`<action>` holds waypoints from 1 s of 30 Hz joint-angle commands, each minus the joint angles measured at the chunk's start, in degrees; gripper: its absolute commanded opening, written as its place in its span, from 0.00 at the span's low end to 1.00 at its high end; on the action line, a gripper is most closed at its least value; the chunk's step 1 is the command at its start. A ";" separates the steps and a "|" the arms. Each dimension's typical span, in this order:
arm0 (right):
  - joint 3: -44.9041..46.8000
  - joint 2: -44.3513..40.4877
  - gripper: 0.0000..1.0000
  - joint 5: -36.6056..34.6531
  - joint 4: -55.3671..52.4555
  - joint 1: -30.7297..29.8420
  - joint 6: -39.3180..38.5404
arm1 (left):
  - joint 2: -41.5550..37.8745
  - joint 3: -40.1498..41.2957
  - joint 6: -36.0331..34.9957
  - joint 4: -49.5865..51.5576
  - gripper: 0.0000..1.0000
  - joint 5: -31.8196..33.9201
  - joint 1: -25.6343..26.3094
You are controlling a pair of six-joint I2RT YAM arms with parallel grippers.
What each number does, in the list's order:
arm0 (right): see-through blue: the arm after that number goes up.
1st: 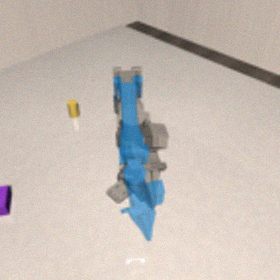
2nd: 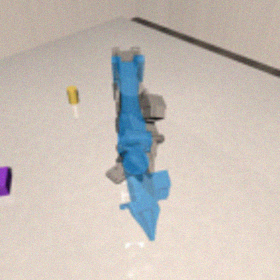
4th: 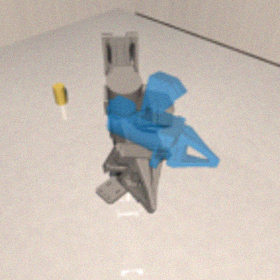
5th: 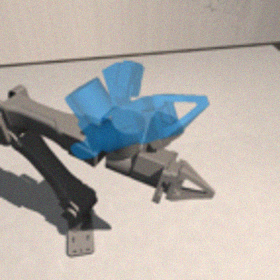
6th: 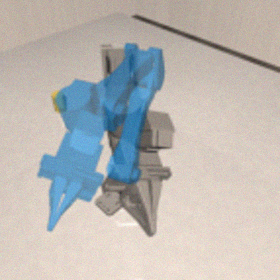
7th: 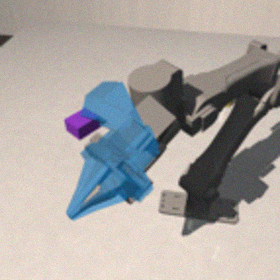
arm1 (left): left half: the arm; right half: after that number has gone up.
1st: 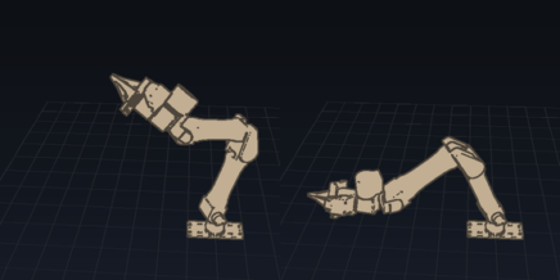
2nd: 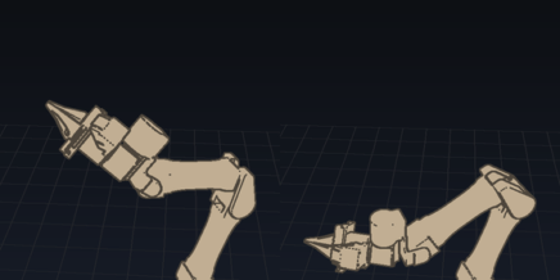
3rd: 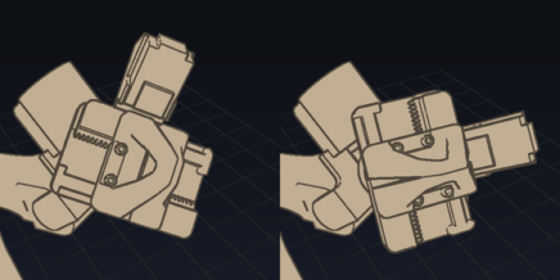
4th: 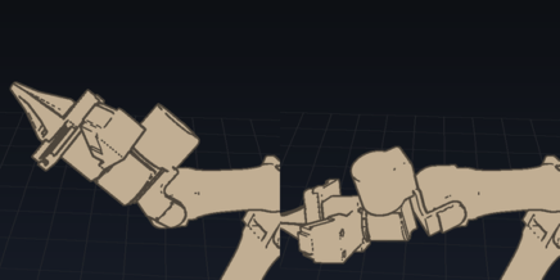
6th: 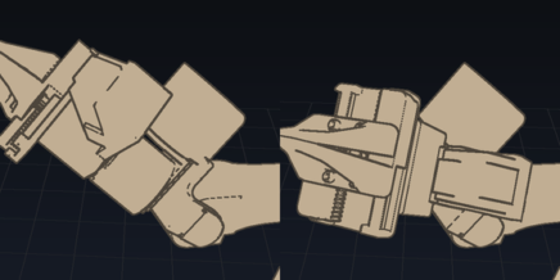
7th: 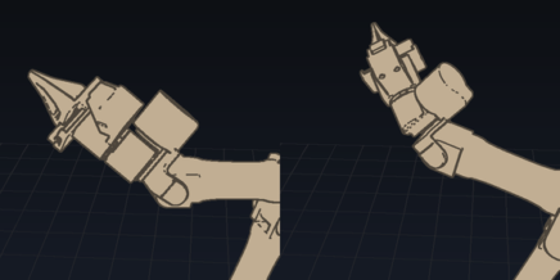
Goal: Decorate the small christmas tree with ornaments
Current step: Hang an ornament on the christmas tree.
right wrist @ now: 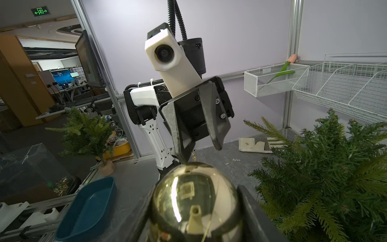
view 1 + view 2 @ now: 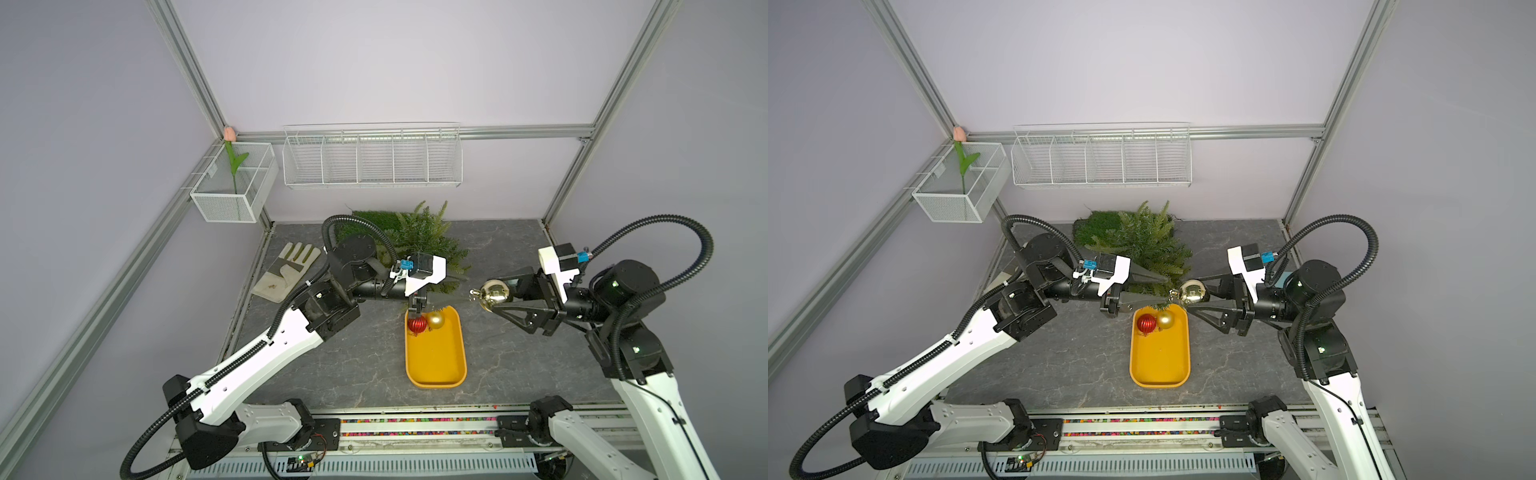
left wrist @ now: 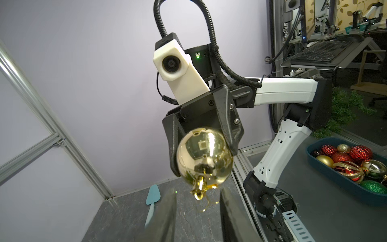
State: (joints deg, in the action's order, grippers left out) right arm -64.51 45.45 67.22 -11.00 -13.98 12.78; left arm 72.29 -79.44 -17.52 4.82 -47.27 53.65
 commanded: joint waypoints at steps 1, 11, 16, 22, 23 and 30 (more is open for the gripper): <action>-0.79 0.56 0.35 1.51 -4.63 0.08 -4.65 | 1.35 -3.32 0.94 3.94 0.36 -2.68 0.23; -1.39 1.06 0.34 -0.31 -6.18 0.07 -4.51 | 4.20 -5.97 0.45 7.51 0.34 -5.10 0.32; -1.75 0.69 0.34 -0.89 -6.07 0.09 -4.26 | 4.91 -6.06 -0.06 7.82 0.29 -4.93 0.32; -1.84 0.78 0.34 -1.38 -6.46 0.03 -4.44 | 4.70 -5.84 -0.27 7.68 0.13 -4.97 0.32; -1.85 0.78 0.34 -1.59 -6.70 0.01 -4.58 | 4.56 -5.81 -0.32 7.66 0.11 -4.97 0.32; -3.66 0.63 0.33 -8.44 -13.27 0.10 -8.43 | 2.50 -4.33 -2.26 7.79 0.00 0.64 0.32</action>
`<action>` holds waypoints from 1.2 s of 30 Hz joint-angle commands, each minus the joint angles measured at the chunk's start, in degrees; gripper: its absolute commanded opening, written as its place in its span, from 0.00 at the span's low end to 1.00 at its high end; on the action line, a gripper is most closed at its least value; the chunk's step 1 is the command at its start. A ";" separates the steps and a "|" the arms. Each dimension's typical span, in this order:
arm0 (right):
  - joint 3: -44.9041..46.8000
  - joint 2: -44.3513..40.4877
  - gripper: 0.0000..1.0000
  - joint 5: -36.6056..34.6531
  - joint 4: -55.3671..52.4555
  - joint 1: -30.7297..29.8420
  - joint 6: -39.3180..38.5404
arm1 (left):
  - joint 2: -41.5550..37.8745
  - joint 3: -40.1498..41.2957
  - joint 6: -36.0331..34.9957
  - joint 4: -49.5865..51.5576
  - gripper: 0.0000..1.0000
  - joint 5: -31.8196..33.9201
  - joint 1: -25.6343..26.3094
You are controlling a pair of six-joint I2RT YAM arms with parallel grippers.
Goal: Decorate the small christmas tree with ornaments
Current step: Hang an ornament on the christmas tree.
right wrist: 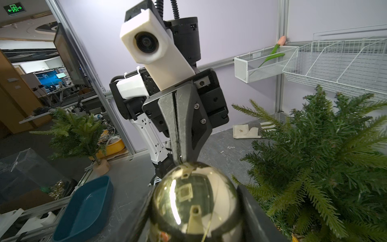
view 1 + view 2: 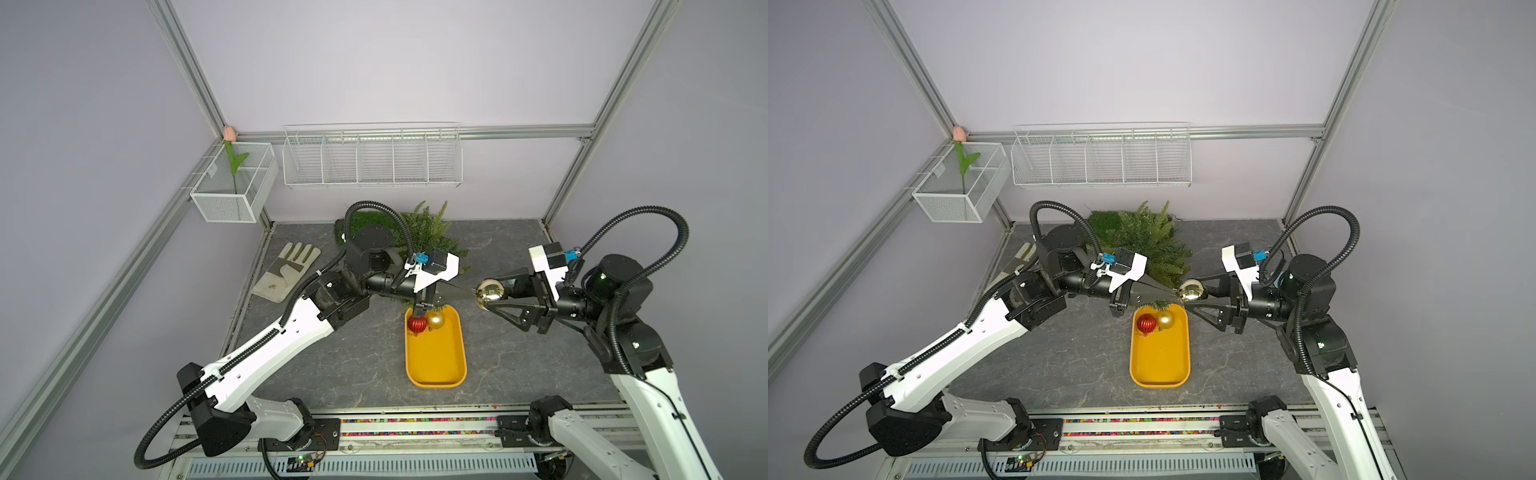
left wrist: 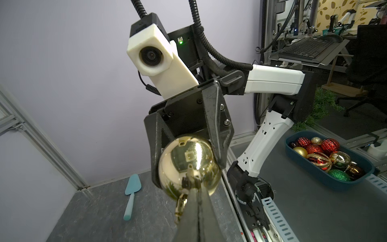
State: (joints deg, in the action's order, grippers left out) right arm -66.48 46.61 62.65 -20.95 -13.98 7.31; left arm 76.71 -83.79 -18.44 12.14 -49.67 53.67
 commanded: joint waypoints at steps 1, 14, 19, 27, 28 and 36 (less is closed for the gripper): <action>-1.89 -0.49 0.33 -5.19 -4.34 0.12 -3.49 | -2.55 0.64 -1.68 0.05 0.00 5.14 0.28; -1.23 -0.13 0.29 -19.35 -3.43 0.57 -0.99 | -2.24 0.81 -0.04 -3.18 0.00 17.67 -0.14; -1.80 0.81 0.29 -24.12 -4.93 0.82 -2.06 | -1.35 0.44 1.65 -4.83 0.00 21.65 -1.12; -1.55 3.30 0.29 -26.99 -3.15 1.05 -1.87 | 1.95 -1.42 3.85 -7.58 0.00 23.88 -2.42; -1.62 3.63 0.29 -27.93 -3.20 1.10 -1.93 | 2.61 -1.92 3.92 -7.55 0.00 24.60 -2.39; -1.68 6.98 0.29 -29.43 -0.36 1.76 0.49 | 8.90 -8.16 4.42 -3.96 0.00 28.74 -2.68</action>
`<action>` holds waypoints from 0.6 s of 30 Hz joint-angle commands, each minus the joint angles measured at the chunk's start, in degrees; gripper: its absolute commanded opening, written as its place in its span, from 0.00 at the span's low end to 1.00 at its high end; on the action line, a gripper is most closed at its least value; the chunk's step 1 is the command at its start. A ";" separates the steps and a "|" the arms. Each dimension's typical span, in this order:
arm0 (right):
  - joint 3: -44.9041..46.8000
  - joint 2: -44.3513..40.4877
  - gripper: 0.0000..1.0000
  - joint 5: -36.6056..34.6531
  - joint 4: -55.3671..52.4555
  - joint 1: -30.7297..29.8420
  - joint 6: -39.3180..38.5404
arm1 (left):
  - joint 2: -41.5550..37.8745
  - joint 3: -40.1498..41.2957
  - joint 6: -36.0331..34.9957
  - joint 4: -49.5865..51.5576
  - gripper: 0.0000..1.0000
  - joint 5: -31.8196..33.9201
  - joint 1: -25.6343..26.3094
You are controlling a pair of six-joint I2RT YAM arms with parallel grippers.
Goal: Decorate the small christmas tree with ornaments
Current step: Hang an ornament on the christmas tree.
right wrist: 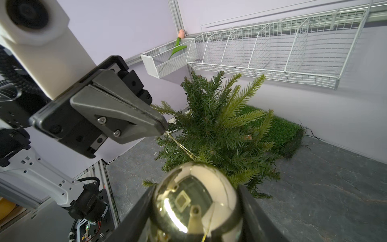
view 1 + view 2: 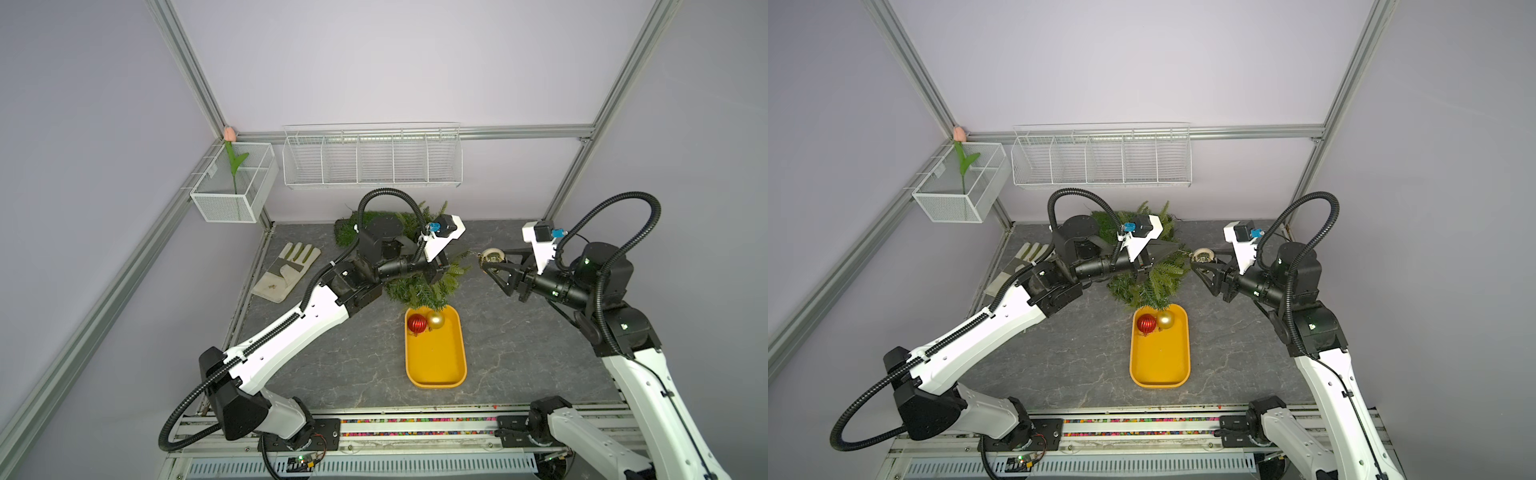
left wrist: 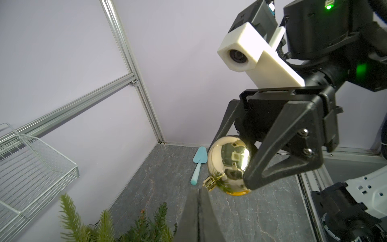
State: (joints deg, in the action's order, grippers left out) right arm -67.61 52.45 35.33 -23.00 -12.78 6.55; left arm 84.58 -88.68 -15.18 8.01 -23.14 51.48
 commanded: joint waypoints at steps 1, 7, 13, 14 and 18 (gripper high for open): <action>-0.63 1.70 0.29 -2.20 2.04 0.62 1.40 | 1.86 -4.04 1.12 0.59 0.00 2.94 -0.49; -1.82 5.32 0.28 -2.18 2.96 2.58 3.73 | 5.48 -7.63 1.91 3.49 0.00 5.48 -1.01; -3.04 9.64 0.28 4.61 6.08 6.06 10.28 | 7.35 -8.44 2.28 3.72 0.00 6.33 -1.69; -3.12 10.43 0.28 6.36 6.90 6.84 11.77 | 7.69 -8.63 2.31 3.77 0.00 6.76 -1.69; -3.13 13.28 0.26 12.49 10.73 9.15 18.37 | 9.00 -9.67 1.83 4.92 0.00 8.18 -2.09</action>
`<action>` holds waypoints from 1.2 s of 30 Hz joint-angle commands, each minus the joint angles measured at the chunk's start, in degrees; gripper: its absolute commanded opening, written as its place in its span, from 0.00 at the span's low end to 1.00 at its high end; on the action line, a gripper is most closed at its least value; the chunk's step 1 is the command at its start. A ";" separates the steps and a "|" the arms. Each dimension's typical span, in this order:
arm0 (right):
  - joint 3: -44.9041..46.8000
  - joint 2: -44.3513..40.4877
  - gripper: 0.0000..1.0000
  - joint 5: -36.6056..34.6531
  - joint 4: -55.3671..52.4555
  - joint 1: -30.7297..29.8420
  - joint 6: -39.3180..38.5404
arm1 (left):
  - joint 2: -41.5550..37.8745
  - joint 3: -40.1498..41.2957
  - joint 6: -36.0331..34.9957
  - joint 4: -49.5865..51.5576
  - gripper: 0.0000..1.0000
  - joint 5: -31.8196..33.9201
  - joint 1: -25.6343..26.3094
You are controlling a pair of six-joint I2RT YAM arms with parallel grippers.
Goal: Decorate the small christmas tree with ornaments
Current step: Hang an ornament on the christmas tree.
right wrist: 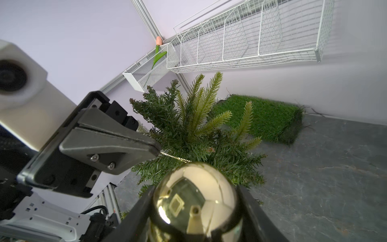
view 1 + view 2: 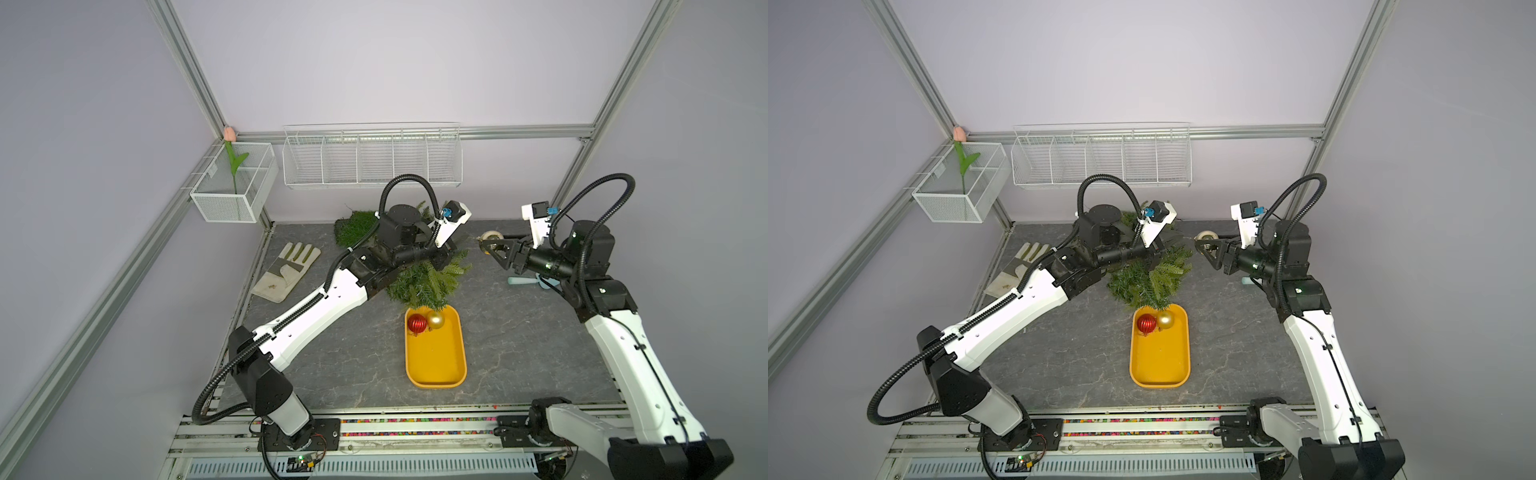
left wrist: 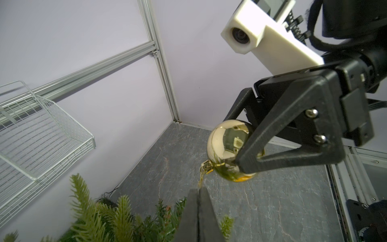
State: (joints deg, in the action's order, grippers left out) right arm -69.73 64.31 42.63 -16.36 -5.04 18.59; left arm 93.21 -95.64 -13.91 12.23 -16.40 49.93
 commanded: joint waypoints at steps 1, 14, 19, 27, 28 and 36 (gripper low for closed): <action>-1.10 2.04 0.26 6.26 4.75 1.65 7.36 | 0.56 -2.88 0.43 0.79 0.00 1.73 -0.60; -0.73 8.64 0.24 15.08 13.95 1.87 18.31 | 3.33 -5.67 -1.48 3.24 0.00 2.03 -0.54; 0.92 10.92 0.21 17.58 22.22 2.20 26.51 | 4.56 -6.94 -2.52 5.68 0.00 3.37 -0.55; -0.40 12.34 0.18 16.69 13.14 2.83 21.31 | 5.23 -7.42 -3.16 7.24 0.00 6.39 -0.57; -0.45 12.37 0.17 16.42 12.44 2.93 20.77 | 5.23 -7.37 -3.30 7.27 0.00 6.57 -0.57; -1.28 12.67 0.16 14.50 6.69 3.18 16.26 | 6.53 -8.81 -3.82 8.86 0.00 8.64 -0.59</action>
State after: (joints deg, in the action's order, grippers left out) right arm -69.76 76.36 57.69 -7.14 -2.22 37.39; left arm 98.37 -101.91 -16.80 19.42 -8.97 49.76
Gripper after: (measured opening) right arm 0.574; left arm 0.050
